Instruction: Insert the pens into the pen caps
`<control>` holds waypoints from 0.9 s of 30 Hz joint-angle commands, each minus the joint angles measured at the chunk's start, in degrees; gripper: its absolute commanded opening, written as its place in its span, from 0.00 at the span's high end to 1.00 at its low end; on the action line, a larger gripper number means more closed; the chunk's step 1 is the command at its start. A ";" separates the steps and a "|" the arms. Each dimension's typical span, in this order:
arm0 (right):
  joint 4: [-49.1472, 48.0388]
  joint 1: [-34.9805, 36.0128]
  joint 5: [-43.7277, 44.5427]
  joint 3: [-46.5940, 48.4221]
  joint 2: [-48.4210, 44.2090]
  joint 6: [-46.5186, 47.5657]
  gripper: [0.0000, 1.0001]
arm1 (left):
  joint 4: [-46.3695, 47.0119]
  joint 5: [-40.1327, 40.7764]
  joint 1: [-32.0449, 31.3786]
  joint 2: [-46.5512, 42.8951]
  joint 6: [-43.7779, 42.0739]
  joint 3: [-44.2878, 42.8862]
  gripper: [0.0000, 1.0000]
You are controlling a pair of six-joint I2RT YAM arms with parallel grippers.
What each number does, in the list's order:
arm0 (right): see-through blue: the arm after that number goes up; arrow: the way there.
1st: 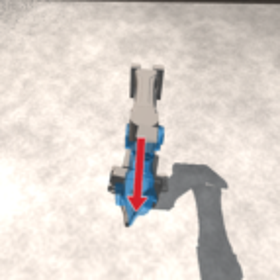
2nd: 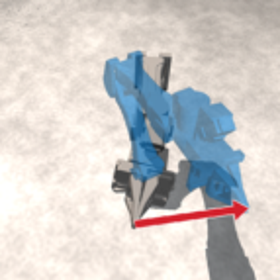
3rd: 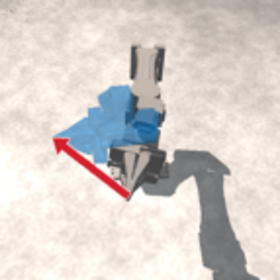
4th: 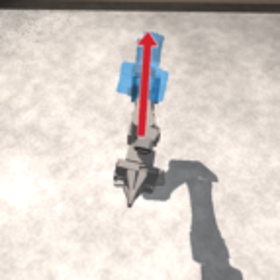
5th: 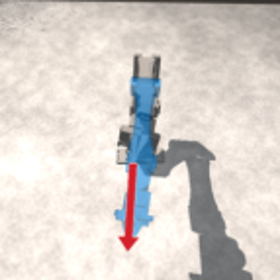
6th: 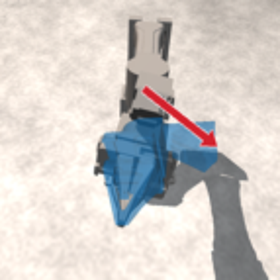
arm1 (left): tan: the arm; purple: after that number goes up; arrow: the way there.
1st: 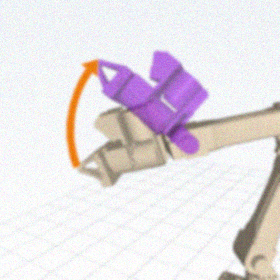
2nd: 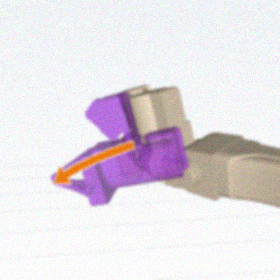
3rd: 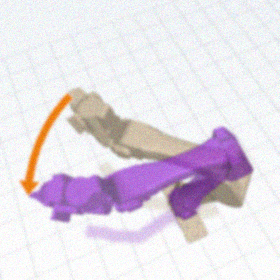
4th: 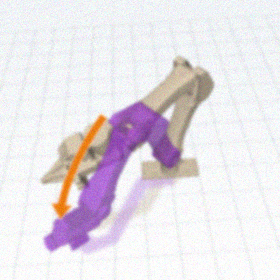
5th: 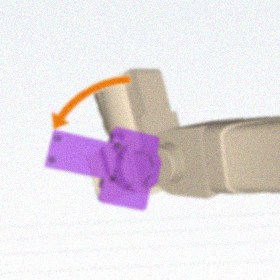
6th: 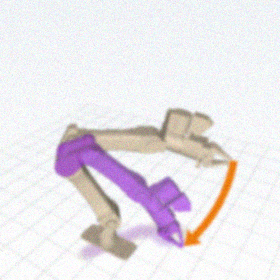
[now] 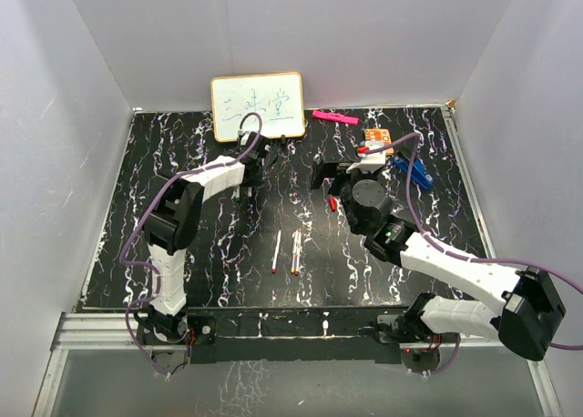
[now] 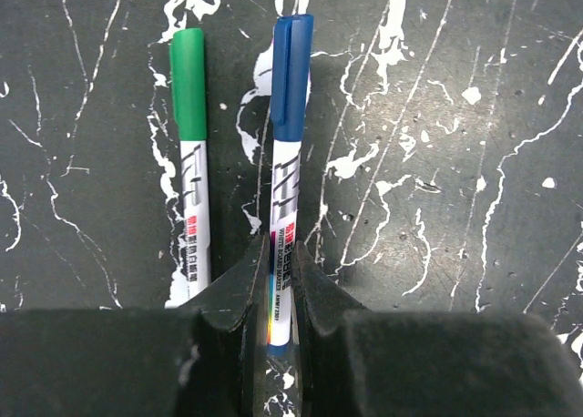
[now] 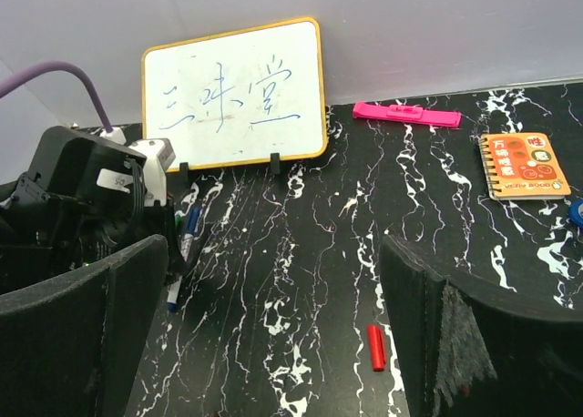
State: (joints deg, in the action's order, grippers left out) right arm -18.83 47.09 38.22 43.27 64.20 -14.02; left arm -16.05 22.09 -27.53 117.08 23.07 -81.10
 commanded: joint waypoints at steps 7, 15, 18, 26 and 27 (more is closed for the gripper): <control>-0.42 -0.25 0.43 0.46 0.89 -1.05 0.02 | -2.95 1.91 1.23 0.69 0.81 -1.87 0.77; -0.26 -0.29 3.17 0.36 0.56 -1.79 0.02 | -1.63 -0.44 1.43 -1.71 0.79 -1.83 0.67; -1.33 -0.27 4.57 -0.20 0.22 -2.06 0.02 | -1.23 -1.79 1.47 -3.71 0.76 -1.76 0.66; -4.80 -0.60 6.28 -1.89 -0.70 -2.43 0.02 | 0.17 -7.45 1.27 -13.26 1.24 2.59 0.61; -5.54 -0.70 6.04 -2.18 -0.81 -1.49 0.02 | 0.08 -7.86 1.18 -14.68 1.34 3.53 0.58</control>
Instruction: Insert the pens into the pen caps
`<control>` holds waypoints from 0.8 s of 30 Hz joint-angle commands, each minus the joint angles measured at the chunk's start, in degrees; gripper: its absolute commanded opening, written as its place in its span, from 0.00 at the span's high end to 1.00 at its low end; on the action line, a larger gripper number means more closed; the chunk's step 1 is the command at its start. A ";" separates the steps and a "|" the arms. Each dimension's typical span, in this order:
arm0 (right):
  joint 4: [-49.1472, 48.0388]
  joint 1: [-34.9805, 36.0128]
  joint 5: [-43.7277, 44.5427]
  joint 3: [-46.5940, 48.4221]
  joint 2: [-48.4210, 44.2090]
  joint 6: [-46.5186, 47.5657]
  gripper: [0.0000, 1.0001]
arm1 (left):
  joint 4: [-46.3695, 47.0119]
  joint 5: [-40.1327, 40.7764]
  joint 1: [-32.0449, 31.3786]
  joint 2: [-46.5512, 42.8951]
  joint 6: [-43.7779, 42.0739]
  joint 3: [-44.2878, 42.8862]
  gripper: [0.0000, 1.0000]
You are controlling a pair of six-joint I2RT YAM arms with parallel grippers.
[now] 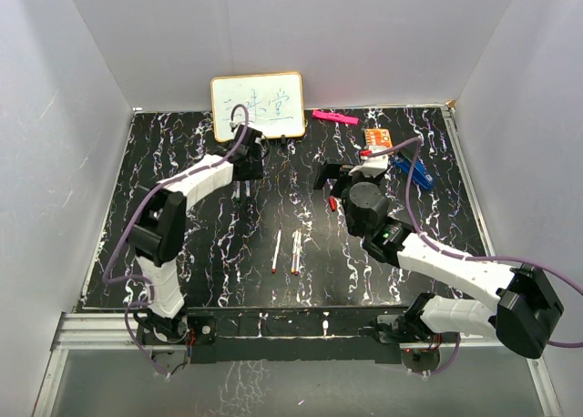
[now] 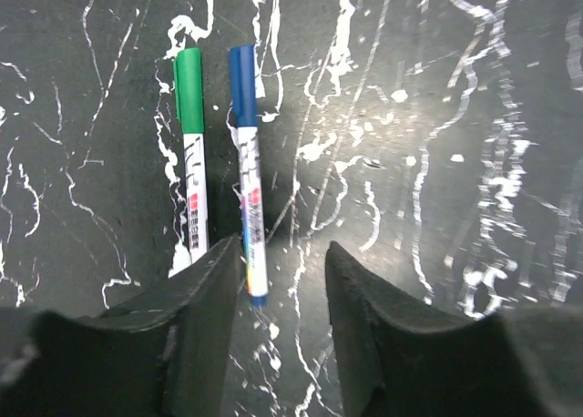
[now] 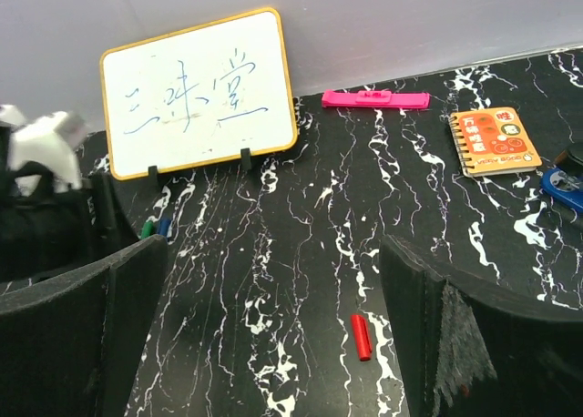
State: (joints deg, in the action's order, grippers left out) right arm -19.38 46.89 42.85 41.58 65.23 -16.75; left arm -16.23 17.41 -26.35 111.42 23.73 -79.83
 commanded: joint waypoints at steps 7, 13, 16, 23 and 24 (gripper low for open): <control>-15.48 -0.66 2.40 -4.76 -2.48 6.51 0.02 | -1.14 -9.91 -2.22 -18.96 -0.07 10.15 0.44; -12.31 -1.22 0.72 -4.01 -2.40 5.31 0.02 | -4.91 -14.05 -6.43 -24.69 0.12 17.26 0.44; -8.95 -1.60 -1.09 -2.92 -1.90 4.73 0.02 | -7.05 -15.09 -9.35 -26.76 0.63 20.25 0.44; -7.82 -2.09 -0.65 -3.46 -1.83 3.48 0.02 | -10.73 -16.77 -13.07 -29.41 2.52 25.16 0.43; -7.60 -2.10 -0.32 -3.47 -1.64 3.17 0.02 | -11.08 -16.86 -13.64 -29.63 2.69 25.26 0.43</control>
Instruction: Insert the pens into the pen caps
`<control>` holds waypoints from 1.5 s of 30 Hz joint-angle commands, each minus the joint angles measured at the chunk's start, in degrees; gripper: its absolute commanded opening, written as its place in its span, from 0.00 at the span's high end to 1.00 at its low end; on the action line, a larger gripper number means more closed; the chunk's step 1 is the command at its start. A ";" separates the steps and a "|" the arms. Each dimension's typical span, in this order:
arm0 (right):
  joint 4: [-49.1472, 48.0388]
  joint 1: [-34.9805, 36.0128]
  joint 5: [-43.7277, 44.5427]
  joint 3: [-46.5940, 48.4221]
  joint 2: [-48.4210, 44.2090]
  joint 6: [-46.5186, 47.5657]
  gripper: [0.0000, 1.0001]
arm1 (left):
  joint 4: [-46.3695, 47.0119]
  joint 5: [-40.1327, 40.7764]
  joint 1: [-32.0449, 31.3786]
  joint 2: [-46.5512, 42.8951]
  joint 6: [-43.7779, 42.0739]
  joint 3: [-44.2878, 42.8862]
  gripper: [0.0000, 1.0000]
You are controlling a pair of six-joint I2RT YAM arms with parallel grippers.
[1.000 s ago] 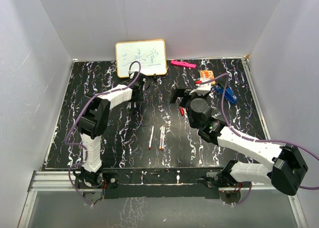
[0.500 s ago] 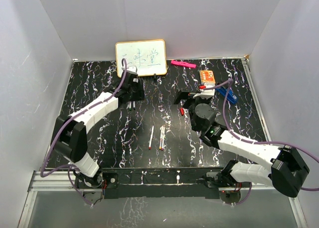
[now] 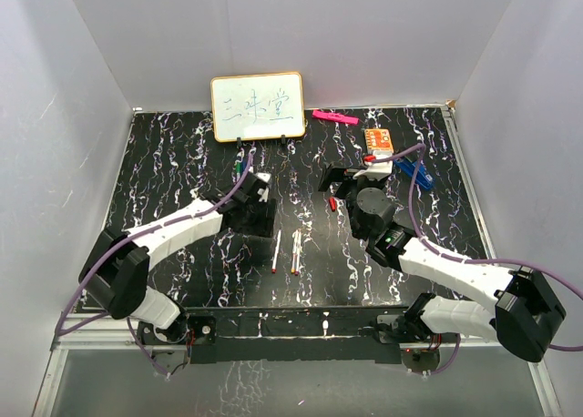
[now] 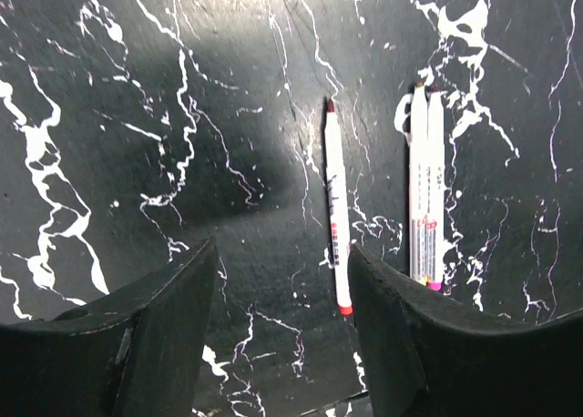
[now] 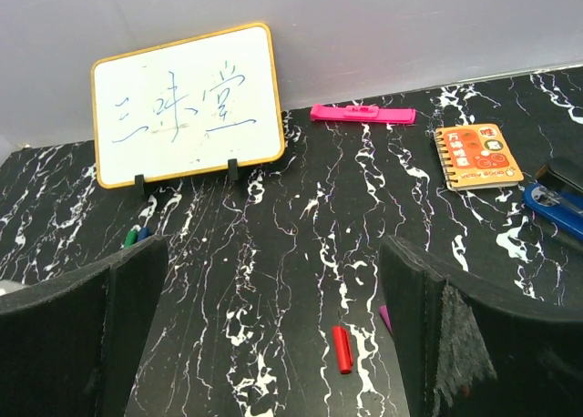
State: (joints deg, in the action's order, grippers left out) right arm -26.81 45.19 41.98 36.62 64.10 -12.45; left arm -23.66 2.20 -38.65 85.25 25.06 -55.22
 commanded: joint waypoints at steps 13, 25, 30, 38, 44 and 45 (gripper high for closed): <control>0.24 -0.61 2.67 0.08 -0.74 -3.04 0.02 | -7.29 -2.21 -6.34 4.84 1.13 -4.58 0.41; -1.56 -0.75 4.17 -3.05 -2.44 -4.85 0.02 | -11.96 -1.36 -8.10 12.00 0.80 -8.63 0.44; -1.76 -0.83 4.19 -3.56 -2.62 -4.58 0.02 | -11.60 -1.16 -8.44 14.09 1.11 -9.49 0.45; -2.49 -0.94 3.49 -4.57 -4.43 -4.57 0.02 | -12.37 3.39 -10.09 19.62 2.17 -10.47 0.56; -2.64 -1.07 3.56 -4.89 -4.62 -4.39 0.02 | -12.43 3.88 -10.13 22.43 2.45 -8.93 0.69; -2.64 -1.04 3.55 -4.94 -4.60 -4.45 0.02 | -13.01 4.21 -10.09 23.00 2.12 -8.98 0.73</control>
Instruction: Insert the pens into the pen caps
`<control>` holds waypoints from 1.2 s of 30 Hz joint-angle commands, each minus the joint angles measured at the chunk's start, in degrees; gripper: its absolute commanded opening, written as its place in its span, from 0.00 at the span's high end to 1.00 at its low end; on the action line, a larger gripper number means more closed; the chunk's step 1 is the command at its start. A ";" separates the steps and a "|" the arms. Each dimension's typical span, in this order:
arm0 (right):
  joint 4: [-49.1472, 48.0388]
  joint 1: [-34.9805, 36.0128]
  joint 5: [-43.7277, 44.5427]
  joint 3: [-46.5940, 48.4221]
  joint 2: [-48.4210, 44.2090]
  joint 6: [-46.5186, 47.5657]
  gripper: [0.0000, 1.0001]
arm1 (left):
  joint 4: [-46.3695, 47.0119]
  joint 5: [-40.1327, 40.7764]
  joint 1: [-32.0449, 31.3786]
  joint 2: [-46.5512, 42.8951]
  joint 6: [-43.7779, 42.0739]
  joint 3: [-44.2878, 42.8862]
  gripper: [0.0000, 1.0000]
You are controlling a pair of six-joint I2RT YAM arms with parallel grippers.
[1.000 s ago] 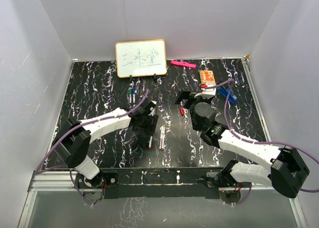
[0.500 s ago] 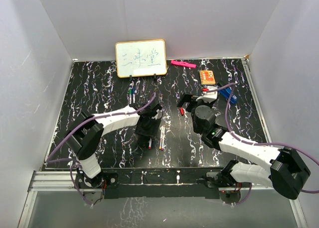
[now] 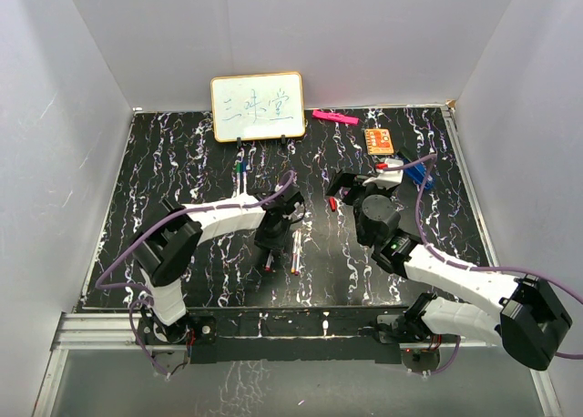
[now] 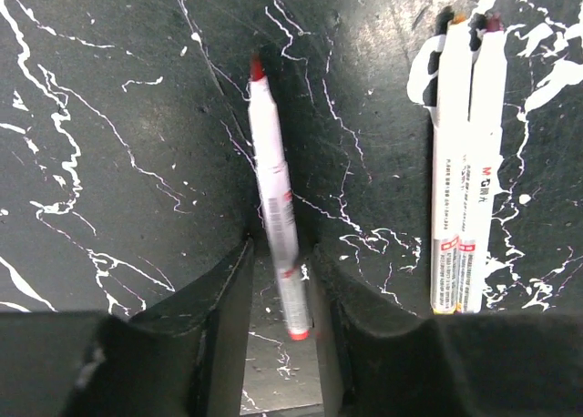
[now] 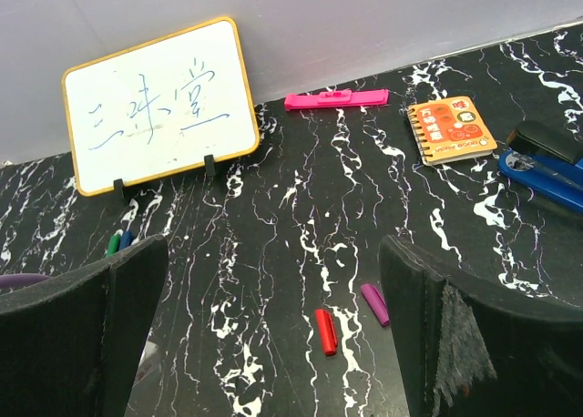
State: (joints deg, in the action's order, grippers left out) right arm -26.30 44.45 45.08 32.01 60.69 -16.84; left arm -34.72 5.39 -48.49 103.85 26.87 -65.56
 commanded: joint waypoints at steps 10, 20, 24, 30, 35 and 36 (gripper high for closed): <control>-3.34 -0.41 0.92 -0.85 -1.50 -0.45 0.02 | -1.98 0.85 -0.28 9.96 -1.82 2.89 0.95; -2.57 -0.61 0.87 -0.95 -1.31 0.08 0.02 | 0.16 1.32 -0.26 11.99 -2.74 5.02 1.00; 0.28 -0.67 2.34 -0.14 0.30 -1.02 0.02 | 0.94 1.50 -0.29 8.36 -2.86 6.29 1.00; 3.33 -1.51 3.16 1.93 2.82 -2.12 0.08 | -2.06 3.65 -0.23 -0.48 -2.70 4.40 1.00; 6.35 -4.45 -0.26 4.44 6.08 -3.43 0.40 | -4.22 4.95 -0.29 -6.66 -2.73 1.68 1.00; 7.31 -5.28 -1.71 5.25 6.89 -3.85 0.46 | -4.36 4.90 -0.25 -7.75 -2.59 1.33 1.00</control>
State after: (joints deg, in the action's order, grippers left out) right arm -20.91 41.85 46.06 32.62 65.78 -18.65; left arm -34.52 7.94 -48.66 101.78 24.58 -63.79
